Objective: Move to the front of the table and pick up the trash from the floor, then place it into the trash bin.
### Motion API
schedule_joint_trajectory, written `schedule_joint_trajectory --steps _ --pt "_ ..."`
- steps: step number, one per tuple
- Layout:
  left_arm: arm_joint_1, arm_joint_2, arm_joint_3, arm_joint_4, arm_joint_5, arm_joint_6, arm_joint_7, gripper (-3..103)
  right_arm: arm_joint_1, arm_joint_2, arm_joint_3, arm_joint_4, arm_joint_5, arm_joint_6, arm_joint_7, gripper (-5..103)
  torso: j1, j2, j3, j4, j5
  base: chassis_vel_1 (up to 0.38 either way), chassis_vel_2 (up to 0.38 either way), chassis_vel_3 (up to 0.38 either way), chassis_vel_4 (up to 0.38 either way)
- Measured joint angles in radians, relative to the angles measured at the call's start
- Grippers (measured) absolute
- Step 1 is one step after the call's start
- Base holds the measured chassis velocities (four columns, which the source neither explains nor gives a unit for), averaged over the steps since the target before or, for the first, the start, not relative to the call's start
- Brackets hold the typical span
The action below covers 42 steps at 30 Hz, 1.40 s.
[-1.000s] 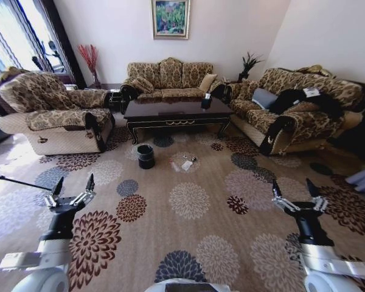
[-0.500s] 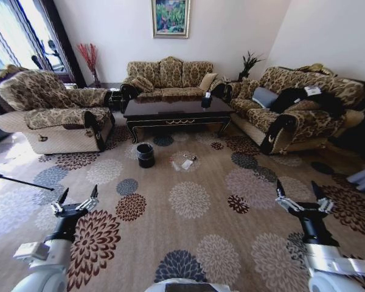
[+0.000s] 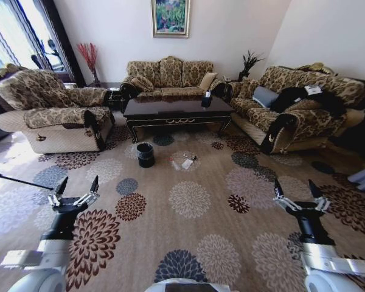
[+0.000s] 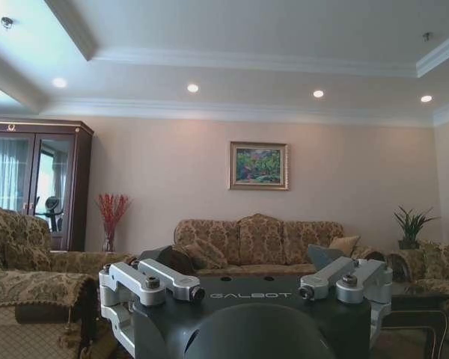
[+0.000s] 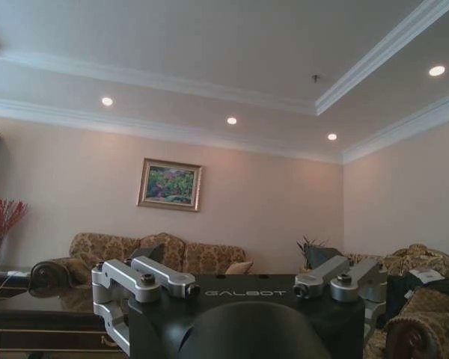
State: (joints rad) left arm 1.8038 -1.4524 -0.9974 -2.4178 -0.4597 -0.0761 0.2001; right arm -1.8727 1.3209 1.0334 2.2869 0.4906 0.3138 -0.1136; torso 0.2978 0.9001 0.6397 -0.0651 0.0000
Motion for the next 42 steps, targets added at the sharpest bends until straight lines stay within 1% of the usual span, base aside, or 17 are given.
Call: schedule_joint_trajectory --steps 3,4,5,6,7,9,10,12,14,20,27,30,37,41,42 --pt "0.000 -0.001 0.000 0.003 0.006 -0.001 0.001 100 -0.016 -0.004 0.004 0.021 0.004 -0.059 -0.008 100 -0.002 -0.005 -0.003 -0.0001 -0.0001 0.000 0.000 0.000 0.000" --pt "0.000 -0.001 0.000 0.004 0.009 -0.001 0.002 100 -0.018 -0.005 0.008 0.026 0.004 -0.071 -0.026 100 -0.003 -0.007 -0.004 0.0000 -0.0001 0.000 0.000 0.000 0.000" --pt "0.000 -0.001 0.000 0.004 0.009 -0.001 0.002 100 -0.018 -0.005 0.008 0.026 0.004 -0.071 -0.026 100 -0.003 -0.007 -0.004 0.0000 -0.0001 0.000 0.000 0.000 0.000" --pt "0.000 -0.001 0.000 0.005 0.010 -0.001 0.003 100 -0.019 -0.006 0.010 0.030 0.004 -0.078 -0.039 100 -0.003 -0.008 -0.004 0.0000 -0.0001 0.000 0.000 0.000 0.000" --pt "0.001 -0.001 0.000 0.006 0.012 -0.001 0.005 100 -0.023 -0.009 0.012 0.038 0.006 -0.092 -0.073 100 -0.004 -0.010 -0.006 -0.0001 0.0000 0.000 0.000 0.000 0.000" --pt "0.002 -0.001 -0.002 0.007 0.014 -0.001 0.008 100 -0.025 -0.012 0.011 0.048 0.018 -0.098 -0.121 100 -0.006 -0.013 -0.007 -0.0001 -0.0001 0.000 0.000 0.000 0.000" --pt "0.002 -0.001 -0.002 0.007 0.014 -0.001 0.008 100 -0.025 -0.012 0.011 0.048 0.018 -0.098 -0.121 100 -0.006 -0.013 -0.007 -0.0001 -0.0001 0.000 0.000 0.000 0.000" --pt "0.005 -0.001 -0.002 0.007 0.017 -0.001 0.011 100 -0.022 -0.012 0.009 0.051 0.016 -0.096 -0.157 100 -0.007 -0.017 -0.009 0.0000 -0.0001 0.000 0.000 0.000 0.000" --pt "0.006 -0.003 -0.002 0.007 0.022 -0.003 0.012 100 -0.019 -0.009 0.009 0.051 0.007 -0.087 -0.168 100 -0.008 -0.019 -0.011 0.0000 0.0000 0.000 0.000 0.000 0.000" --pt "0.003 -0.006 0.005 0.008 0.029 -0.007 0.010 100 -0.018 -0.006 0.007 0.043 0.000 -0.067 -0.150 100 -0.011 -0.025 -0.014 0.0000 -0.0001 0.000 0.000 0.000 0.000" --pt "-0.006 -0.011 0.027 0.010 0.034 -0.019 -0.029 100 -0.015 -0.006 0.003 0.042 0.002 -0.063 -0.102 100 -0.015 -0.036 -0.021 0.0000 0.0000 0.000 0.000 0.000 0.000" --pt "-0.011 -0.014 0.038 0.012 0.037 -0.026 -0.048 100 -0.010 -0.006 -0.003 0.037 0.002 -0.060 -0.089 100 -0.022 -0.050 -0.028 -0.0001 0.0000 0.000 0.000 0.000 0.000" --pt "-0.017 -0.016 0.039 0.021 0.048 -0.039 -0.055 100 -0.003 -0.006 -0.008 0.031 0.005 -0.058 -0.084 100 -0.034 -0.077 -0.043 0.0000 -0.0001 0.000 0.000 0.000 0.000" --pt "-0.021 -0.016 0.040 0.025 0.049 -0.041 -0.056 100 0.003 -0.005 -0.011 0.024 0.006 -0.057 -0.063 100 -0.044 -0.101 -0.057 0.0000 0.0000 0.000 0.000 0.000 0.000" --pt "-0.021 -0.016 0.040 0.025 0.049 -0.041 -0.056 100 0.003 -0.005 -0.011 0.024 0.006 -0.057 -0.063 100 -0.044 -0.101 -0.057 0.0000 0.0000 0.000 0.000 0.000 0.000"
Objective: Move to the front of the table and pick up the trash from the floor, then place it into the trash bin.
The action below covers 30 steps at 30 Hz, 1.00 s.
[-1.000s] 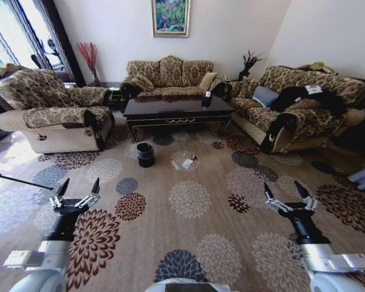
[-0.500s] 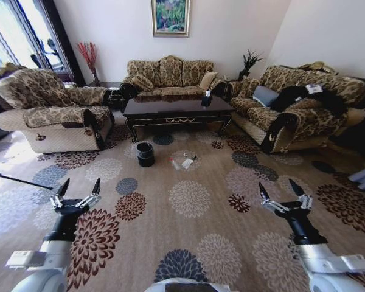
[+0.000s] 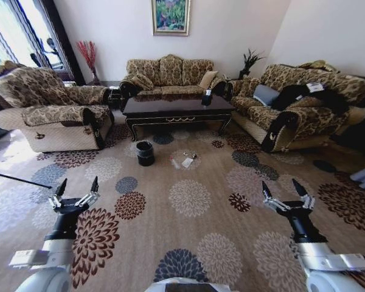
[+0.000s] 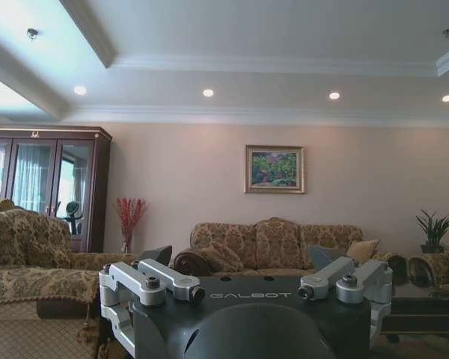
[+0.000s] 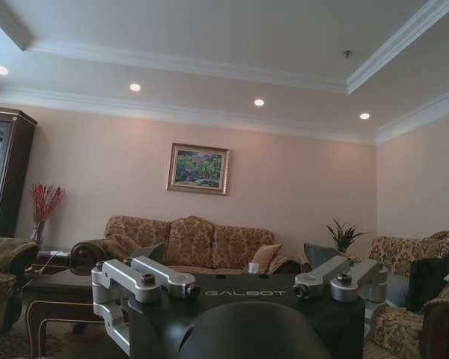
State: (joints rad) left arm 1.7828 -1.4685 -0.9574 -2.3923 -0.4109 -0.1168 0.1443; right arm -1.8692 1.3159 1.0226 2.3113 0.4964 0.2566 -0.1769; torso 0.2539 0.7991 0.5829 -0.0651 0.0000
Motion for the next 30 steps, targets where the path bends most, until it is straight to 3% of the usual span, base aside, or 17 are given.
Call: schedule_joint_trajectory --steps 4,10,20,30 --pt "-0.002 0.001 0.000 0.006 0.003 -0.002 0.001 100 -0.006 0.002 0.003 0.004 0.007 -0.011 0.040 100 -0.010 -0.023 -0.014 -0.0001 0.0000 0.000 0.000 0.000 0.000" --pt "-0.002 0.001 0.006 0.008 0.015 -0.002 0.003 100 -0.007 0.002 0.009 0.012 0.000 -0.016 0.022 100 -0.020 -0.045 -0.025 0.0000 0.0001 0.000 0.000 0.000 0.000" --pt "0.002 -0.001 0.012 0.005 0.041 -0.002 0.014 100 0.003 -0.015 -0.056 0.022 -0.095 -0.031 0.143 100 -0.040 -0.093 -0.053 0.0000 0.0000 0.000 0.000 0.000 0.000" --pt "0.016 -0.011 0.031 -0.003 0.068 -0.006 0.019 100 0.025 -0.055 -0.077 0.033 -0.042 -0.019 0.162 100 -0.057 -0.136 -0.079 0.0000 0.0000 0.000 0.000 0.000 0.000"
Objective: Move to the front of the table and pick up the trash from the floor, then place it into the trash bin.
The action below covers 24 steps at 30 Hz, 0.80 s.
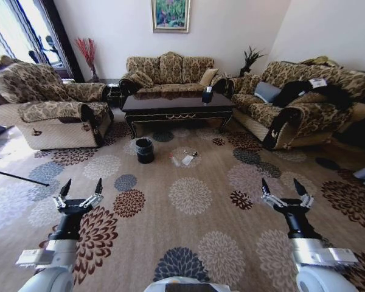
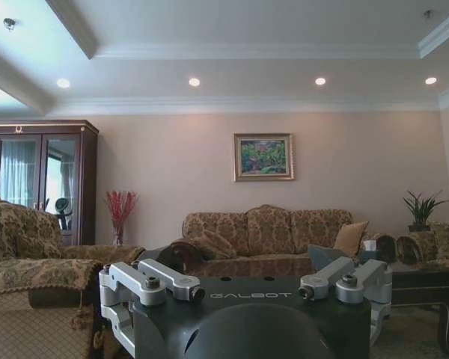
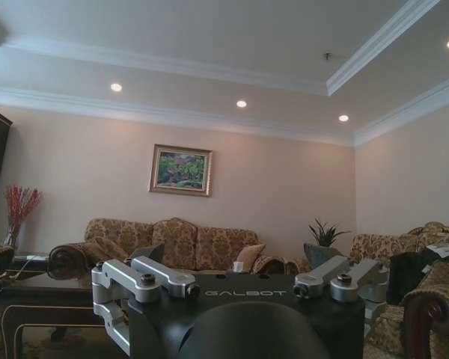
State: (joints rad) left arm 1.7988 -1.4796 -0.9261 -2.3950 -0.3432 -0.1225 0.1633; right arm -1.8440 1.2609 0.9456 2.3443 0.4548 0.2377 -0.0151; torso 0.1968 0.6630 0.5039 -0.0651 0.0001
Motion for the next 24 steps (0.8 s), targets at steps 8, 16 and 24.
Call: schedule_joint_trajectory --steps 8,16,24 --pt "0.018 -0.004 0.000 -0.016 0.006 -0.002 0.002 100 0.022 -0.241 0.027 -0.039 0.097 0.005 -0.068 100 -0.015 -0.036 -0.022 0.0001 0.0001 0.000 0.000 0.000 0.000" --pt "0.041 -0.003 -0.020 -0.027 0.003 -0.013 0.008 100 0.042 -0.335 0.039 -0.102 0.115 0.026 -0.140 100 -0.029 -0.070 -0.041 -0.0001 0.0003 0.000 0.000 0.000 0.000" --pt "0.046 0.003 -0.036 -0.030 -0.001 -0.015 0.008 100 0.036 -0.303 0.045 -0.083 0.103 0.015 -0.137 100 -0.041 -0.100 -0.060 -0.0001 0.0000 0.000 0.000 0.000 0.000"
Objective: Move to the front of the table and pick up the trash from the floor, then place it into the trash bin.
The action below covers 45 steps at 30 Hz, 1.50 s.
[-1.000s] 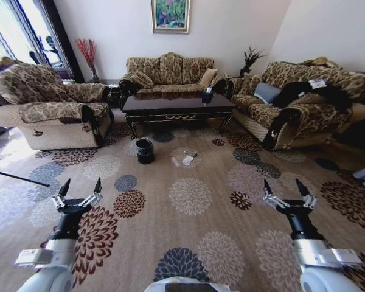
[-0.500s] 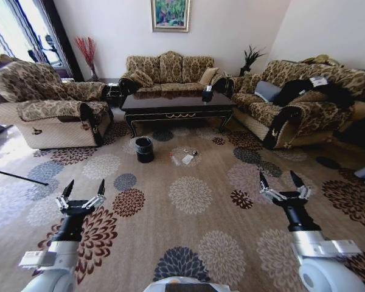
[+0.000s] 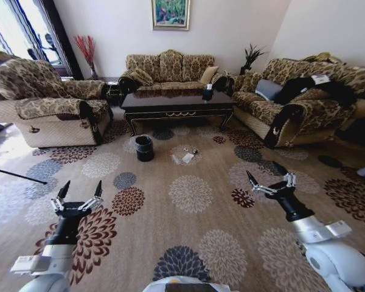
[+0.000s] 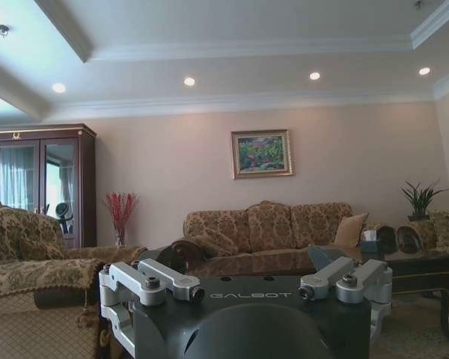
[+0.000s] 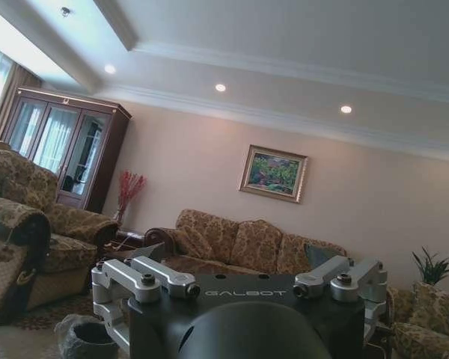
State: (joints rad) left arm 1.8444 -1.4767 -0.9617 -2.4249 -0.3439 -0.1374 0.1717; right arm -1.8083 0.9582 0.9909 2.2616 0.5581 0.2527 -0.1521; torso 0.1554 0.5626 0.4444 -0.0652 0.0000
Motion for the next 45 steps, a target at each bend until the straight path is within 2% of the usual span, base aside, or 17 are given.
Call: schedule_joint_trajectory --steps 3,12,17,19,25,32,43,45 --pt "0.000 0.001 0.005 -0.004 0.000 -0.006 -0.002 100 -0.005 0.013 0.012 0.021 0.015 -0.020 0.057 100 -0.006 -0.016 -0.009 0.0001 0.0000 0.000 0.000 0.000 0.000" --pt "0.006 0.003 0.018 0.002 0.003 -0.008 -0.004 100 -0.013 0.025 0.028 0.032 0.036 -0.028 0.081 100 -0.020 -0.050 -0.030 0.0001 0.0000 0.000 0.000 0.000 0.000" --pt "-0.026 0.019 0.004 0.082 -0.005 -0.010 -0.004 100 -0.008 0.031 0.027 0.014 0.024 -0.023 0.078 100 -0.027 -0.069 -0.042 0.0001 0.0000 0.000 0.000 0.000 0.000" --pt "-0.050 0.025 0.017 0.160 -0.034 -0.004 -0.015 100 -0.002 0.036 0.021 -0.003 0.012 -0.017 0.074 100 -0.031 -0.080 -0.049 0.0000 -0.0004 0.000 0.000 0.000 0.000" --pt "-0.052 0.015 0.055 0.240 -0.058 0.003 -0.022 100 0.005 0.057 0.001 -0.057 -0.014 0.003 0.061 100 -0.042 -0.106 -0.064 0.0001 0.0000 0.000 0.000 0.000 0.000" --pt "-0.051 0.011 0.070 0.237 -0.051 0.005 -0.022 100 0.010 0.061 0.001 -0.077 -0.019 0.009 0.055 100 -0.051 -0.130 -0.079 0.0001 -0.0002 0.000 0.000 0.000 0.000" --pt "-0.037 0.004 0.071 0.148 -0.039 0.006 -0.023 100 0.016 0.058 0.006 -0.094 -0.022 0.011 0.056 100 -0.066 -0.173 -0.107 0.0001 0.0000 0.000 0.000 0.000 0.000" --pt "-0.034 0.004 0.070 0.125 -0.043 0.008 -0.023 100 0.018 0.059 0.008 -0.095 -0.034 0.002 0.075 100 -0.070 -0.184 -0.114 0.0001 0.0000 0.000 0.000 0.000 0.000"
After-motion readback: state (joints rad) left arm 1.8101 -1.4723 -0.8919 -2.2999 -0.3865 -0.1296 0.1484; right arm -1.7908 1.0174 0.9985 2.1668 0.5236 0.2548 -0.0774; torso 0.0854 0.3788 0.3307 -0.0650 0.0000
